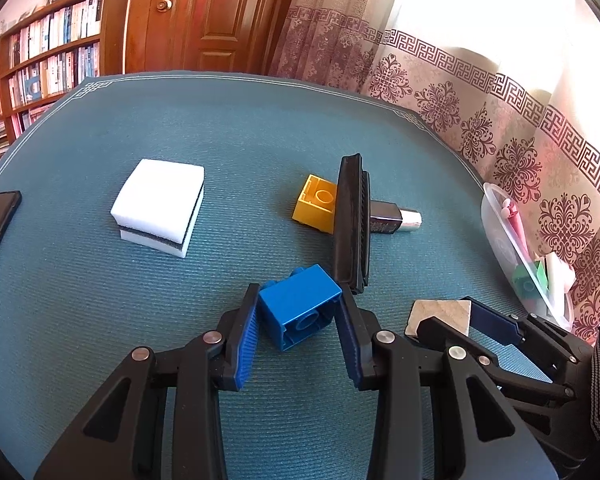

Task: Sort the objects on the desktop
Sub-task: 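Hold the blue brick in the left gripper while the right gripper grasps the beige paper square, then carry the beige paper square over the clear bowl with the right gripper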

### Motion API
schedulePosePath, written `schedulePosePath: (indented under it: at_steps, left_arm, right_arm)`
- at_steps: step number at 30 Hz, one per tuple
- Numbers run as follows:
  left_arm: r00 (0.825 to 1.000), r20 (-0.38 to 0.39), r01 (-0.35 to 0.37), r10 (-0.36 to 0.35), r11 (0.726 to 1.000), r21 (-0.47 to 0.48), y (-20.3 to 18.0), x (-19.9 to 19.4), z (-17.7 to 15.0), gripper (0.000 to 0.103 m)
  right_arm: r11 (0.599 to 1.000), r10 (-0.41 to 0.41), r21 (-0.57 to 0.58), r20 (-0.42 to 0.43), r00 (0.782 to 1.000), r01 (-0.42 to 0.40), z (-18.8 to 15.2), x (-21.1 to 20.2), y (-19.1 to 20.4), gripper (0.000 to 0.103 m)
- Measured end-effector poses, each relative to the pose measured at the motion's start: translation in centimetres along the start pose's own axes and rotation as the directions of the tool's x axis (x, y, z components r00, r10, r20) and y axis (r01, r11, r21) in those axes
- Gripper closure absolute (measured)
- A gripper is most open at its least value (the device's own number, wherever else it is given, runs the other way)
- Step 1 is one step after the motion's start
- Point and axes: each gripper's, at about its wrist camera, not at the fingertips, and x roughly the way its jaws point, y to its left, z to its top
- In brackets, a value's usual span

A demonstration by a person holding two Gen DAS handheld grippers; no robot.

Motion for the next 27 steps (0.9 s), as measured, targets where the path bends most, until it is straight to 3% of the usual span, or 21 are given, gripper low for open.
schedulePosePath:
  at_steps: [12, 27]
  left_arm:
    - [0.999, -0.015, 0.038, -0.038, 0.999, -0.036, 0.0, 0.0, 0.1, 0.064]
    - [0.998, -0.003, 0.065, -0.065, 0.998, -0.005, -1.0, -0.9, -0.1, 0.064]
  right_arm:
    - [0.997, 0.059, 0.056, 0.046, 0.997, -0.061, 0.4, -2.7, -0.3, 0.055]
    - [0.987, 0.057, 0.140, 0.112, 0.992, -0.073, 0.3, -6.2, -2.2, 0.055]
